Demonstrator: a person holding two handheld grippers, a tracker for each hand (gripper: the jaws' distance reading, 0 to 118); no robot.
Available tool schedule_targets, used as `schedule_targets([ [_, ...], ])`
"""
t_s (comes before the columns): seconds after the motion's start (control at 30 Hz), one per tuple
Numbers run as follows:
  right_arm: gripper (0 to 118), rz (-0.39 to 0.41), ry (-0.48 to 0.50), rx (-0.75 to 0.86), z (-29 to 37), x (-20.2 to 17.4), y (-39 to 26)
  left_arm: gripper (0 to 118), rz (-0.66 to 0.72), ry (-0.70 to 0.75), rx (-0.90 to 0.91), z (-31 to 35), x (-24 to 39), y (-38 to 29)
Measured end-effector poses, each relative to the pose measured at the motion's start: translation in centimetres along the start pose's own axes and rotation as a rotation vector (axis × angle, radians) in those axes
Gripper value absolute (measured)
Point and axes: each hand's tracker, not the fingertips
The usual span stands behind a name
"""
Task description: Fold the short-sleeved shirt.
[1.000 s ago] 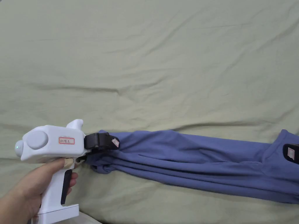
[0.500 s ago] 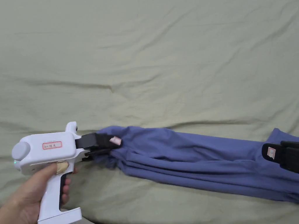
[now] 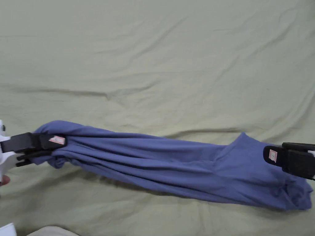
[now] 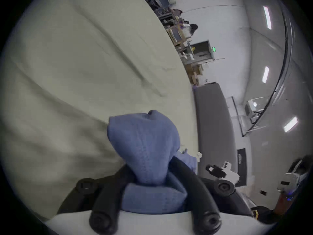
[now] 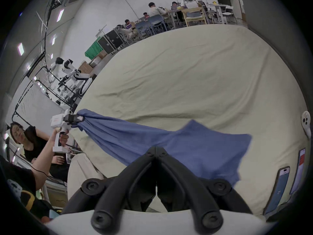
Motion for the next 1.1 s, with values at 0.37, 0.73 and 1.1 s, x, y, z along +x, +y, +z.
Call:
schedule_targets([
  [0.37, 2, 0.005, -0.007, 0.043, 0.0, -1.9, 1.2, 6, -0.2, 0.144, 0.023, -4.0, 14.0, -5.3],
  [0.73, 2, 0.009, -0.004, -0.011, -0.4, -2.6, -0.4, 19, -0.506, 0.397, -0.172, -23.1, 16.2, -16.3],
  [1.1, 2, -0.048, 0.033, -0.012, -0.3, -1.2, -2.1, 83, -0.615, 0.535, 0.162, -12.8, 19.2, -13.7],
])
